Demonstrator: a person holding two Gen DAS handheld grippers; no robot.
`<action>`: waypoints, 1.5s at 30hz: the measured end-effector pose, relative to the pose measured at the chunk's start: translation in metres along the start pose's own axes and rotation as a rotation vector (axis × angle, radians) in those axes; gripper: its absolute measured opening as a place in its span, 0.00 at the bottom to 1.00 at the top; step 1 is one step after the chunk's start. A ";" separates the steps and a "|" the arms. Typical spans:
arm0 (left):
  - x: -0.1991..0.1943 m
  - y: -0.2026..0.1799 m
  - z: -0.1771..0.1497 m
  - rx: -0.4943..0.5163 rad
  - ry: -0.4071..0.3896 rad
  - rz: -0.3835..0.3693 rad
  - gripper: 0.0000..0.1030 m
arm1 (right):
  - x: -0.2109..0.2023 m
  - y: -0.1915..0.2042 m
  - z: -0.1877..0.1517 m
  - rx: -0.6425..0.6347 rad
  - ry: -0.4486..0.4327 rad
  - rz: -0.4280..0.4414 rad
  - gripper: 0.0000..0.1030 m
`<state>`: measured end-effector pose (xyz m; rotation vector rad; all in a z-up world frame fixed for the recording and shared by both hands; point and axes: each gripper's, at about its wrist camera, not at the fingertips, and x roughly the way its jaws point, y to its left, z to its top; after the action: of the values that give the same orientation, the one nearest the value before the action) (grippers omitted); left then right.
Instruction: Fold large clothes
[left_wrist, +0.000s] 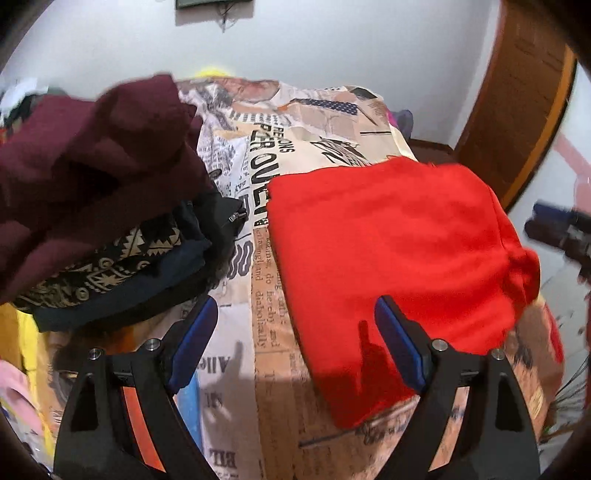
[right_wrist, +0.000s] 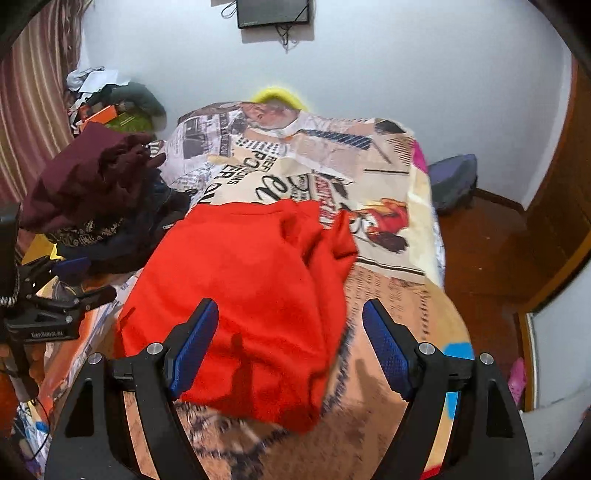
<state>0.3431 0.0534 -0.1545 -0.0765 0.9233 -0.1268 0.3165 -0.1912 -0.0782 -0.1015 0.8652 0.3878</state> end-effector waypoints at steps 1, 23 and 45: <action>0.007 0.005 0.003 -0.027 0.020 -0.022 0.84 | 0.010 0.000 0.001 0.006 0.015 0.010 0.75; 0.114 0.009 0.023 -0.274 0.206 -0.380 0.84 | 0.107 -0.070 0.003 0.300 0.252 0.352 0.94; 0.000 -0.012 0.047 -0.121 0.055 -0.359 0.22 | 0.055 -0.052 0.008 0.414 0.229 0.481 0.28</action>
<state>0.3794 0.0416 -0.1248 -0.3532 0.9654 -0.4072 0.3738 -0.2218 -0.1184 0.4612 1.1818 0.6446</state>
